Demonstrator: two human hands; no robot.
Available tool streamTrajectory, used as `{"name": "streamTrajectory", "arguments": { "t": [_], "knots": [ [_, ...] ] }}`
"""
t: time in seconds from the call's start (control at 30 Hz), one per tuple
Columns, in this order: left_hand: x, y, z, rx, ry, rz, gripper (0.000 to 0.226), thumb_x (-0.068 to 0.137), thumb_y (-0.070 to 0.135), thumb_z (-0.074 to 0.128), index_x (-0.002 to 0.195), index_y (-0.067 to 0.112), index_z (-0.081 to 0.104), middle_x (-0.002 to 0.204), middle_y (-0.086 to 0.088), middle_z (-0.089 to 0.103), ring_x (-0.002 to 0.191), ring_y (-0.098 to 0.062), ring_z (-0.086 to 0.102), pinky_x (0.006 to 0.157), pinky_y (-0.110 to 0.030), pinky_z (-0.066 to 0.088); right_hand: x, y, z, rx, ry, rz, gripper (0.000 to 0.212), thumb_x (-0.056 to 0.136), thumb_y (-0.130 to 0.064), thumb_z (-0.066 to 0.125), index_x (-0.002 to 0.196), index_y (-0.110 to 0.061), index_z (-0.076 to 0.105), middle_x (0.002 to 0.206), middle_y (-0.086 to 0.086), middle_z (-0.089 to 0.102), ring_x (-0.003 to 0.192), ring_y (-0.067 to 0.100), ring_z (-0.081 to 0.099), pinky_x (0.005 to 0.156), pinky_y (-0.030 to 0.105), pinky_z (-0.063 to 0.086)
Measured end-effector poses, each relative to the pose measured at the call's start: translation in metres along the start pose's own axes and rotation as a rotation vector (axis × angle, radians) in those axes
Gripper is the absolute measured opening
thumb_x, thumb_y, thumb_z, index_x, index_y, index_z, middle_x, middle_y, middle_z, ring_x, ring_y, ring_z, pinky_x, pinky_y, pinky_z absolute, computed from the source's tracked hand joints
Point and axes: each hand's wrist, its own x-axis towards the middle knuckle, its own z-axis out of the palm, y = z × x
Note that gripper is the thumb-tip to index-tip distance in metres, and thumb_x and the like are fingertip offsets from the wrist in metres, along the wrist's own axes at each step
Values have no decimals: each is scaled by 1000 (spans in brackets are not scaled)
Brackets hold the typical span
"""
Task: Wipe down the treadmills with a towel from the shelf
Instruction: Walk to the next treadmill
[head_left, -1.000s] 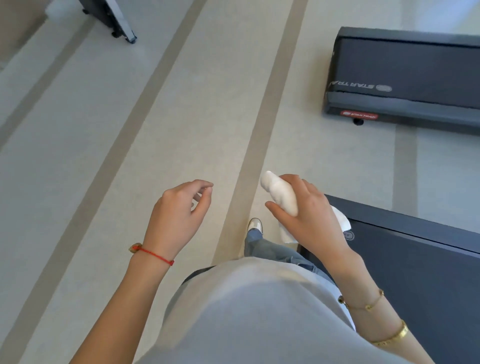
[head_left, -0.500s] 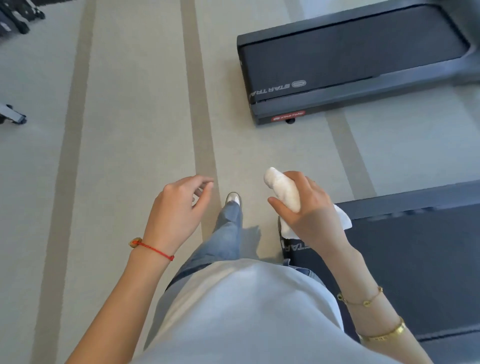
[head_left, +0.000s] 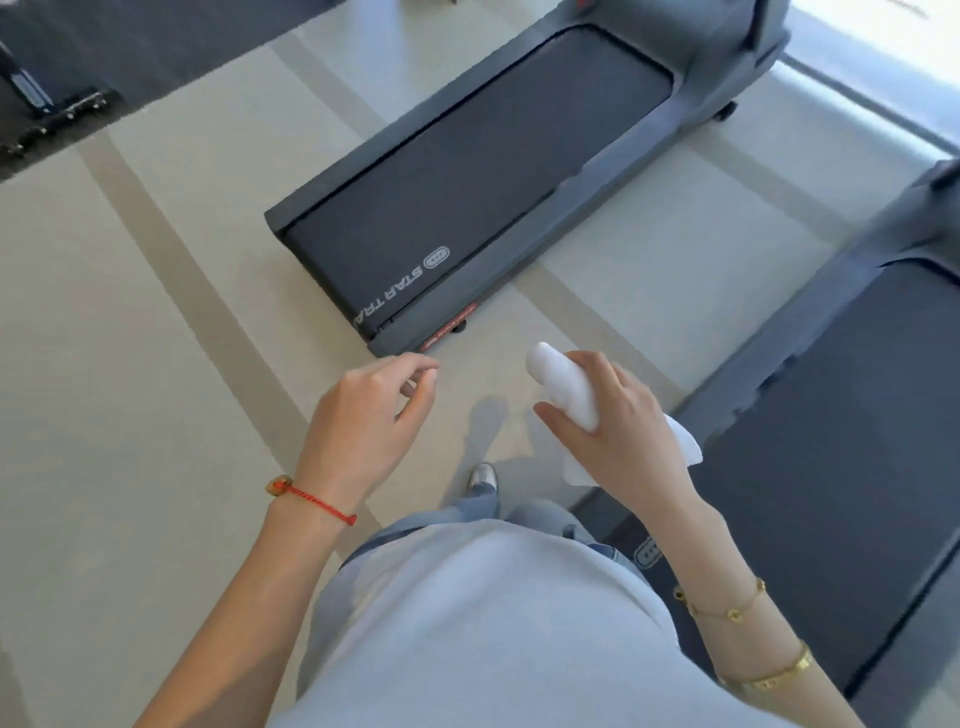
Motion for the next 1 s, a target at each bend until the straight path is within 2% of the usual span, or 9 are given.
{"name": "streamTrajectory", "arguments": {
  "t": [0.1, 0.33, 0.47, 0.57, 0.67, 0.87, 1.0],
  "knots": [
    [55, 2, -3, -6, -81, 123, 19, 99, 28, 54, 107, 24, 71, 93, 7, 72, 79, -10, 64, 72, -39, 57, 26, -5, -6, 10, 79, 91, 42, 87, -44, 64, 121, -25, 51, 105, -8, 59, 94, 16, 49, 77, 28, 31],
    [152, 26, 7, -32, -255, 277, 19, 98, 27, 55, 105, 23, 72, 93, 6, 73, 77, -10, 66, 76, -37, 56, 70, -8, -20, 20, 209, 257, 37, 91, -42, 60, 120, -19, 53, 106, -4, 61, 94, 18, 51, 78, 26, 32],
    [199, 48, 21, -23, -312, 338, 20, 98, 26, 55, 107, 23, 73, 95, 8, 73, 78, -7, 64, 76, -30, 53, 99, 4, -34, 32, 257, 319, 36, 94, -41, 56, 121, -17, 53, 108, -2, 62, 96, 22, 53, 86, 36, 40],
    [235, 69, 37, -38, -334, 381, 20, 98, 24, 56, 106, 20, 73, 94, 5, 74, 83, -12, 68, 78, -34, 55, 123, 21, -49, 34, 297, 353, 36, 94, -41, 56, 120, -16, 54, 105, -4, 61, 93, 20, 53, 86, 36, 41],
    [272, 96, 57, -55, -357, 438, 19, 98, 23, 56, 107, 19, 73, 92, 5, 73, 83, -13, 68, 79, -37, 56, 148, 45, -68, 29, 351, 384, 35, 94, -40, 57, 120, -16, 54, 103, -4, 61, 90, 18, 52, 83, 33, 40],
    [355, 175, 104, -43, -407, 564, 22, 99, 24, 56, 113, 17, 72, 98, 2, 74, 89, -14, 69, 81, -38, 58, 203, 102, -126, 9, 452, 456, 36, 94, -41, 56, 120, -16, 54, 105, -4, 62, 91, 18, 54, 85, 35, 42],
    [401, 239, 135, -75, -409, 661, 22, 99, 23, 56, 112, 15, 72, 95, 2, 73, 84, -12, 67, 80, -37, 58, 232, 140, -172, 15, 532, 489, 39, 94, -44, 53, 123, -19, 53, 109, -6, 62, 94, 16, 54, 87, 37, 44]
  ]
}}
